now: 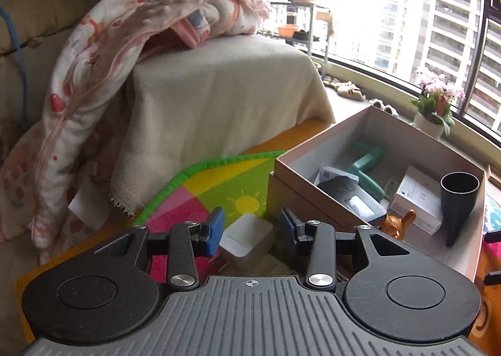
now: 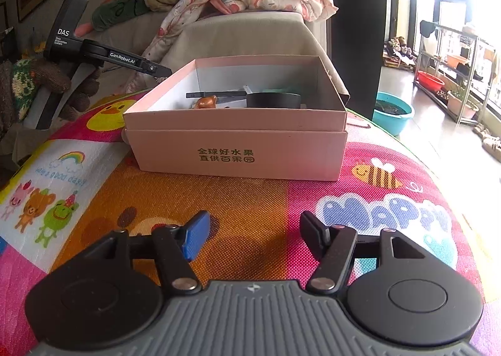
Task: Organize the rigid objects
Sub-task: 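Grasp the white rectangular plug beside the box with the left tool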
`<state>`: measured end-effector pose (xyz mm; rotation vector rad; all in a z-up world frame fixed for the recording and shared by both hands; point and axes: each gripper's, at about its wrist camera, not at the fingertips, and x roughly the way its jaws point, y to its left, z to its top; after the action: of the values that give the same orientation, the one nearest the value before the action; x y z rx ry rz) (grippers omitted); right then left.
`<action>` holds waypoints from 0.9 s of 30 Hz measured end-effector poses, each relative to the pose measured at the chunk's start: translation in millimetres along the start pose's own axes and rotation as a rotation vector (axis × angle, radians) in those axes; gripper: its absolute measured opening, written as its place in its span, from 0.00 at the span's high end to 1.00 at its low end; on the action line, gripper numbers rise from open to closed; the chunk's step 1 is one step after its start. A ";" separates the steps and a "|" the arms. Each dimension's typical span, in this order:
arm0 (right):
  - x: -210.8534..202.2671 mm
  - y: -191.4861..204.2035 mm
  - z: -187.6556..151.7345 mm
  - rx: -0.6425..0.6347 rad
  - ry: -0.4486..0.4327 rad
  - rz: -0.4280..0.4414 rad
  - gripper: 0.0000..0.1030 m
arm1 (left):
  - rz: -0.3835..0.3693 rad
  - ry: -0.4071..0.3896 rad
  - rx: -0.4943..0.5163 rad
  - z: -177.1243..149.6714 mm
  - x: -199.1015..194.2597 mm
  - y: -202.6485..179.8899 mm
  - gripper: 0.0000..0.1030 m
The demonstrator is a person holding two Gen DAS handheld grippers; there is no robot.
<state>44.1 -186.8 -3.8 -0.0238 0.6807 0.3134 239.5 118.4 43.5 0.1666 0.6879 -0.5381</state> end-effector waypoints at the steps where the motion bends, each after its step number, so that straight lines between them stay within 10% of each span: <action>1: 0.5 -0.6 0.3 0.004 0.000 0.004 0.36 | -0.025 0.023 -0.009 -0.2 3.9 6.2 0.58; 18: 7.6 0.1 2.7 0.003 0.026 0.040 0.24 | -0.165 0.141 0.195 4.8 27.4 13.1 0.41; 27: 7.9 1.0 2.1 -0.003 0.028 0.041 0.23 | -0.106 0.171 0.265 19.2 46.5 7.6 0.43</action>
<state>50.9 -183.4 -7.0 -0.0166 0.7090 0.3538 284.1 99.4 28.0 0.4295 0.7928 -0.7217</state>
